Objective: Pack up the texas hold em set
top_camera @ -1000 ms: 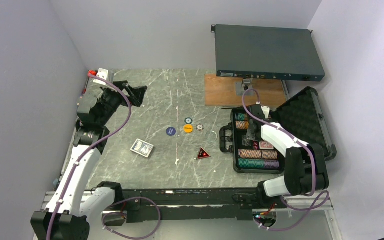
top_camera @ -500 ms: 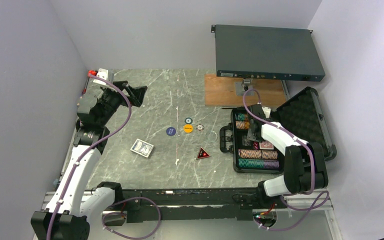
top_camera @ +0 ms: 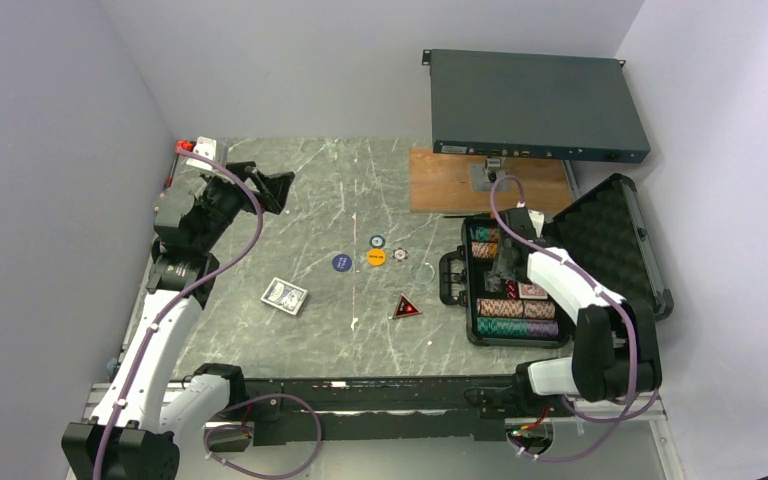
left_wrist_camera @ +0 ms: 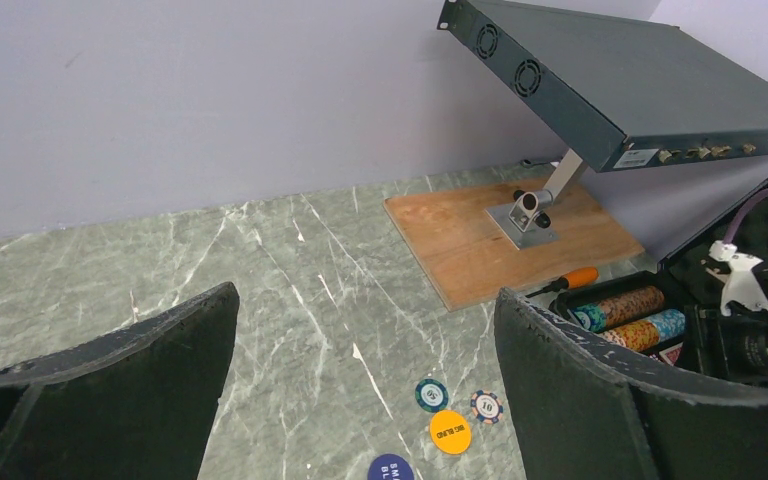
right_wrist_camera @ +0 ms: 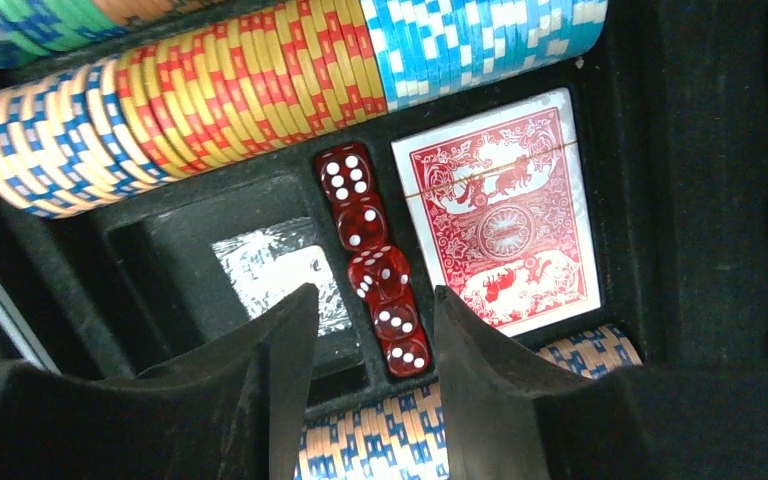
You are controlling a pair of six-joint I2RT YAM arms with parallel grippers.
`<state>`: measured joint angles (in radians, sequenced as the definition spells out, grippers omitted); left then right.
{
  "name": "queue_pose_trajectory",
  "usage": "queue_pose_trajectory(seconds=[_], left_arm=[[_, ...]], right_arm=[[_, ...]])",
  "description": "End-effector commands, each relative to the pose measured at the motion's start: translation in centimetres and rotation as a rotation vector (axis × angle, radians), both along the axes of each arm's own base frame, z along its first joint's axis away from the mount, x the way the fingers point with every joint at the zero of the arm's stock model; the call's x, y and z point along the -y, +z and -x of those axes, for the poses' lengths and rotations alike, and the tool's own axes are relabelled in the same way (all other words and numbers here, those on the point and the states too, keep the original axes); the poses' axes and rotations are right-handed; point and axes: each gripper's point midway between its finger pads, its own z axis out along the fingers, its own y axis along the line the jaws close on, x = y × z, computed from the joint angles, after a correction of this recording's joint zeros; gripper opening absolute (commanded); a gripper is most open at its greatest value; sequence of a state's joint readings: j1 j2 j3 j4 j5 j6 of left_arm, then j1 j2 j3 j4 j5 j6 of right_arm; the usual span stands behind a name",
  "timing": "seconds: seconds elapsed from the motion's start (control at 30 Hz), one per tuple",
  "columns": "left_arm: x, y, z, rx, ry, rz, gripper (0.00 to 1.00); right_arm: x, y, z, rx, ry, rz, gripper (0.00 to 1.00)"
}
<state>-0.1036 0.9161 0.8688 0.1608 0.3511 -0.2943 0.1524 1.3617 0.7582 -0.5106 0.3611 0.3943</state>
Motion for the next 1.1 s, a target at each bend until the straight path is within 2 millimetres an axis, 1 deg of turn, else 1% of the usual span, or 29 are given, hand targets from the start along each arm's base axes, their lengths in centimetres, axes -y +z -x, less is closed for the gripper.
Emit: queue_pose_trajectory(seconds=[0.0,0.07,0.1,0.17,0.2,0.23,0.27,0.3,0.37,0.43,0.5,0.57,0.6,0.63,0.67,0.7,0.73,0.83,0.87,0.9,0.93,1.0,1.03,1.07], left_arm=[[0.1,2.3,0.4,0.072,-0.014,0.012,0.99],[0.1,2.2,0.3,0.069,-0.015,0.011,0.99],[0.1,2.2,0.3,0.069,-0.016,0.013,0.99],[0.2,2.3,0.3,0.070,-0.017,0.013,0.99],[0.2,2.2,0.3,0.068,-0.017,0.012,0.99],[0.2,2.2,0.3,0.069,-0.017,0.013,0.99],[0.1,2.2,0.3,0.068,-0.016,0.013,0.99],[0.1,2.2,0.3,0.067,-0.012,0.013,0.99],[-0.1,2.2,0.3,0.068,-0.003,0.011,0.99],[-0.4,2.3,0.4,0.071,0.014,0.009,0.99],[-0.9,2.4,0.4,0.074,0.044,0.006,0.99],[-2.0,2.8,0.6,0.084,0.111,0.004,0.99],[-2.7,2.8,0.7,0.088,0.147,-0.001,0.99],[-3.5,3.1,0.9,0.101,0.187,-0.003,0.99],[-4.4,3.3,1.1,0.109,0.238,-0.005,0.99],[-5.4,3.3,1.3,0.108,0.290,-0.006,0.99],[-6.7,3.4,1.4,0.104,0.356,-0.003,0.99],[-9.9,3.0,1.4,0.060,0.515,-0.004,0.99],[-10.8,2.9,1.5,0.049,0.555,0.000,0.99],[-11.5,2.9,1.6,0.045,0.586,0.008,0.99],[-12.0,2.8,1.6,0.041,0.605,0.010,0.99],[-12.5,2.8,1.5,0.037,0.618,0.010,0.99],[-12.4,2.8,1.5,0.036,0.610,0.010,0.99],[-13.0,2.9,1.4,0.034,0.624,0.013,0.99]], right_arm=[[-1.5,3.8,-1.4,0.126,0.053,-0.041,0.49],[-2.9,5.0,-1.8,0.176,0.106,-0.040,0.50],[-3.9,5.6,-2.0,0.197,0.140,-0.034,0.52],[-7.0,6.6,-2.4,0.232,0.237,-0.038,0.53],[-9.0,6.9,-2.6,0.241,0.290,-0.050,0.54],[-11.7,7.2,-2.5,0.253,0.364,-0.073,0.54],[-13.9,7.5,-2.7,0.271,0.416,-0.098,0.54],[-16.0,7.9,-2.8,0.286,0.459,-0.119,0.58],[-19.8,8.1,-3.1,0.303,0.537,-0.181,0.59],[-24.1,8.0,-3.0,0.294,0.642,-0.273,0.60],[-29.5,7.6,-1.7,0.261,0.804,-0.402,0.68],[-34.8,6.7,0.3,0.249,0.986,-0.479,0.77],[-36.8,6.4,1.0,0.251,1.056,-0.499,0.81],[-38.7,6.4,1.3,0.268,1.120,-0.513,0.84],[-40.5,6.4,1.7,0.283,1.176,-0.522,0.88],[-42.1,6.4,1.8,0.302,1.226,-0.527,0.95],[-43.8,6.5,1.9,0.319,1.277,-0.531,0.99],[-47.9,5.8,2.2,0.316,1.395,-0.492,1.00],[-48.9,5.2,2.2,0.303,1.424,-0.461,1.00],[-50.1,5.1,2.3,0.298,1.456,-0.432,1.00],[-51.1,5.1,1.7,0.311,1.471,-0.392,1.00],[-52.3,4.2,1.6,0.294,1.496,-0.352,1.00],[-52.7,3.7,1.5,0.282,1.499,-0.348,1.00],[-53.0,3.2,1.4,0.271,1.514,-0.338,1.00]])
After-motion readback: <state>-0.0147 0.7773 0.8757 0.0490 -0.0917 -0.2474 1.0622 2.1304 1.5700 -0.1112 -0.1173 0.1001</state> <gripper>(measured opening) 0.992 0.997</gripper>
